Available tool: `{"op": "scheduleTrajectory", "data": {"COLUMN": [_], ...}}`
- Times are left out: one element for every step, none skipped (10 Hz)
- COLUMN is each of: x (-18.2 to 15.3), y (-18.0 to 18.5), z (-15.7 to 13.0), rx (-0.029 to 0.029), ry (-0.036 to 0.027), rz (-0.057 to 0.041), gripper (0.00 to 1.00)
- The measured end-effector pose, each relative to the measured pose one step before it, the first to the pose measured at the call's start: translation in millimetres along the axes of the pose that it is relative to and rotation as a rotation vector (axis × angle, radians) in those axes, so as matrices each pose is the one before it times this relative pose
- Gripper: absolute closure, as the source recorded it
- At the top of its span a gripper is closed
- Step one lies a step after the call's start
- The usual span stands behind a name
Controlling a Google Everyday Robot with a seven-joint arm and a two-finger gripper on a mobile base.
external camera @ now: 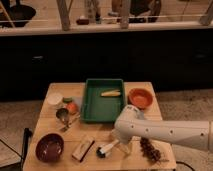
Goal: Wipe purple bowl with brush
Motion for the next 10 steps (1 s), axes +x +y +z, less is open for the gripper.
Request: {"op": "scheduleTrajectory", "data": {"x": [0.56, 0.51, 0.3, 0.51, -0.34, 1.65, 0.18, -0.53, 0.16, 0.38], "y": [0.41, 0.09, 0.24, 0.56, 0.3, 1.3, -0.49, -0.58, 0.4, 0.58], "z": [0.98, 0.61, 0.11, 0.87, 0.81, 1.03, 1.04, 0.72, 0.77, 0.34], "rx": [-0.00134, -0.00045, -0.00026, -0.00111, 0.00023, -0.00107, -0.00087, -0.00065, -0.00069, -0.00018], "ry": [-0.00353, -0.00217, -0.00314, -0.00288, -0.00806, -0.00275, -0.00135, -0.00214, -0.0065, -0.00516], "rz": [0.00381, 0.00182, 0.00272, 0.00342, 0.00578, 0.00615, 0.00103, -0.00048, 0.00529, 0.00466], "gripper": [0.2, 0.2, 0.2, 0.2, 0.2, 0.2, 0.2, 0.2, 0.2, 0.2]}}
